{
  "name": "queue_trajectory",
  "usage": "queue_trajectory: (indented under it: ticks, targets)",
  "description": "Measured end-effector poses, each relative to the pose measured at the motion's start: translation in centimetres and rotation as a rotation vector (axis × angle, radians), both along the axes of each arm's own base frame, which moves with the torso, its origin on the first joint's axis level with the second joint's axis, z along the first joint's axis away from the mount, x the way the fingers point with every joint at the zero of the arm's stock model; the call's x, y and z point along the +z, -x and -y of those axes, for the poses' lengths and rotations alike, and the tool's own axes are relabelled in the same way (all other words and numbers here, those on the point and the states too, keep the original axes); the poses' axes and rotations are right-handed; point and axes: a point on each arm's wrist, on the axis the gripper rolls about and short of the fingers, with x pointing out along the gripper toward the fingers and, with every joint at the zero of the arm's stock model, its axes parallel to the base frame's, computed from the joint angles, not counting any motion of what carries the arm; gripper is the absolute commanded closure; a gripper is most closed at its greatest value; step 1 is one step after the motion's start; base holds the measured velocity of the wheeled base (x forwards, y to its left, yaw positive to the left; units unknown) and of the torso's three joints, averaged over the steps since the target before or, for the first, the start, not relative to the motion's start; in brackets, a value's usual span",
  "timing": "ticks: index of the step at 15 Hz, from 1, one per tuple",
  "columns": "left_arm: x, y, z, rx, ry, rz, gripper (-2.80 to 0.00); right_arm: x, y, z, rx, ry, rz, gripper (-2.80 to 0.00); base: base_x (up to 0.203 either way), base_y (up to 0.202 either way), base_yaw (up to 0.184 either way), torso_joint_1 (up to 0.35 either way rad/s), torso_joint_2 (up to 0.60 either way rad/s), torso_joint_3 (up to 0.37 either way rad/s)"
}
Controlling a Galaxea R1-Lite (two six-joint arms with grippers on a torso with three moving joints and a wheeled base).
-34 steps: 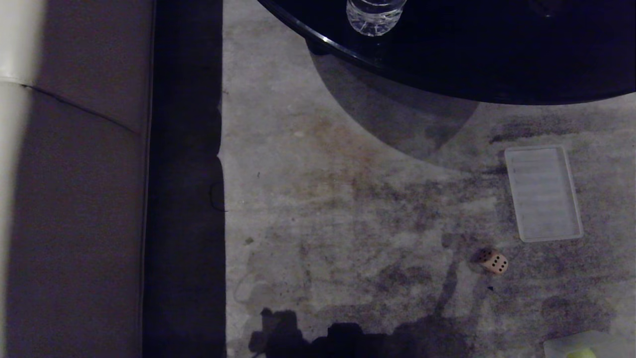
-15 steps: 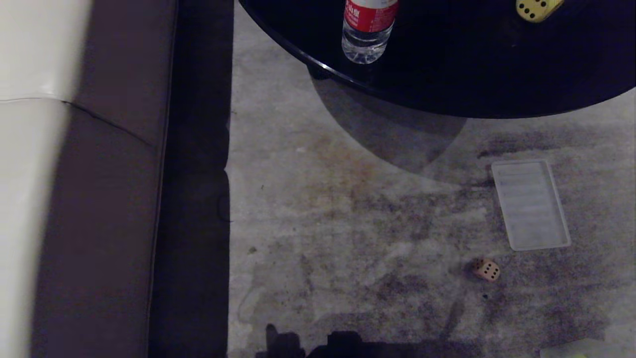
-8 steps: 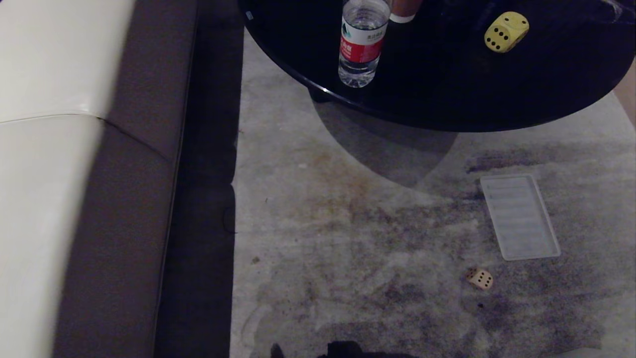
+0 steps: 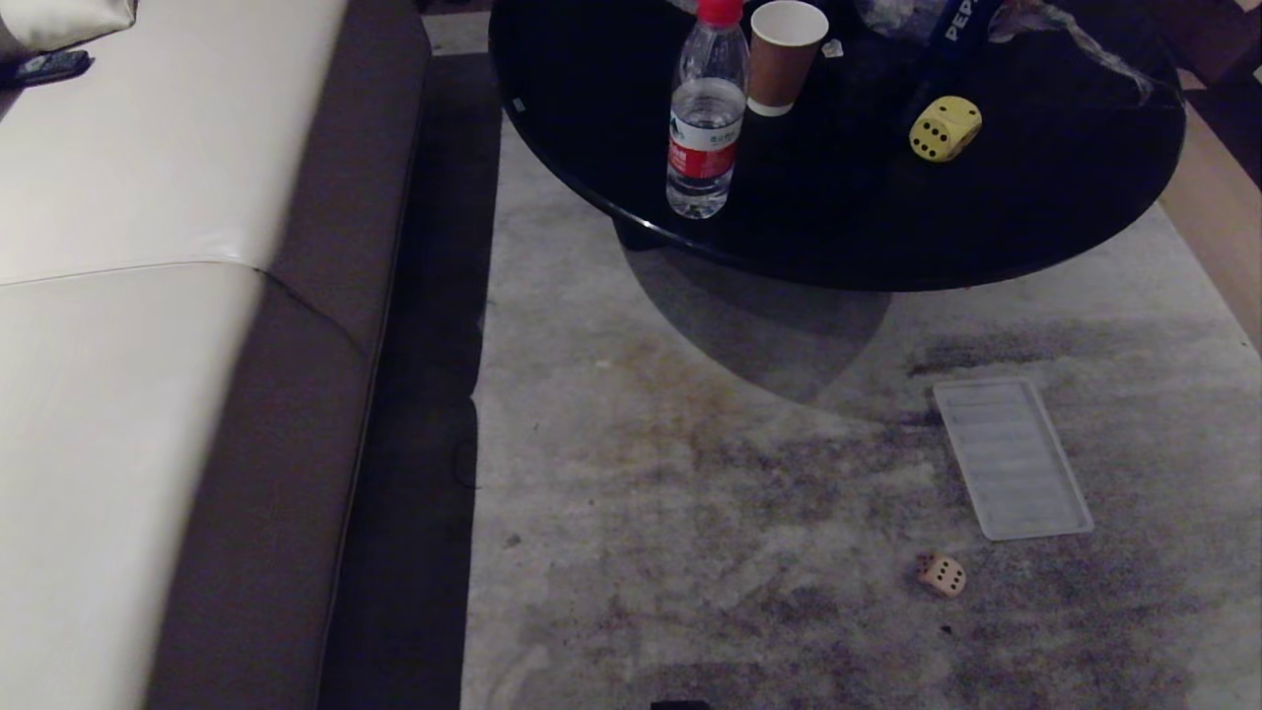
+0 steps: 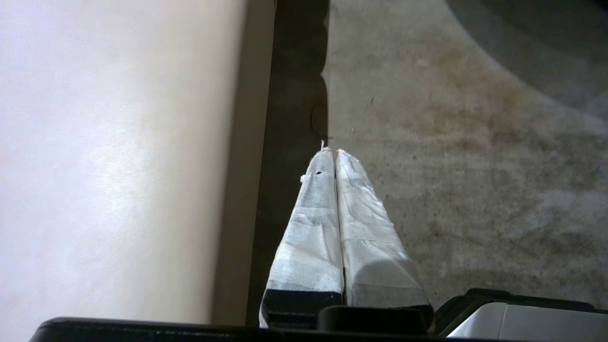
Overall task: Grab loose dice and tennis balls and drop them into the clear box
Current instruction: Put the toys in the box
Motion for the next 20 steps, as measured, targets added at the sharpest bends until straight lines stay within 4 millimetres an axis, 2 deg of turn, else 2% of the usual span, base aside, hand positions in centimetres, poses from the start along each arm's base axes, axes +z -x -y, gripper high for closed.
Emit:
queue_trajectory:
  ticks: [20]
  targets:
    - [0.00,0.00,0.00,0.001,0.002,0.000,0.00,-0.01,-0.01,0.00,0.001,-0.001,-0.003,0.00,0.000,0.000,0.000,0.002,0.00,0.202]
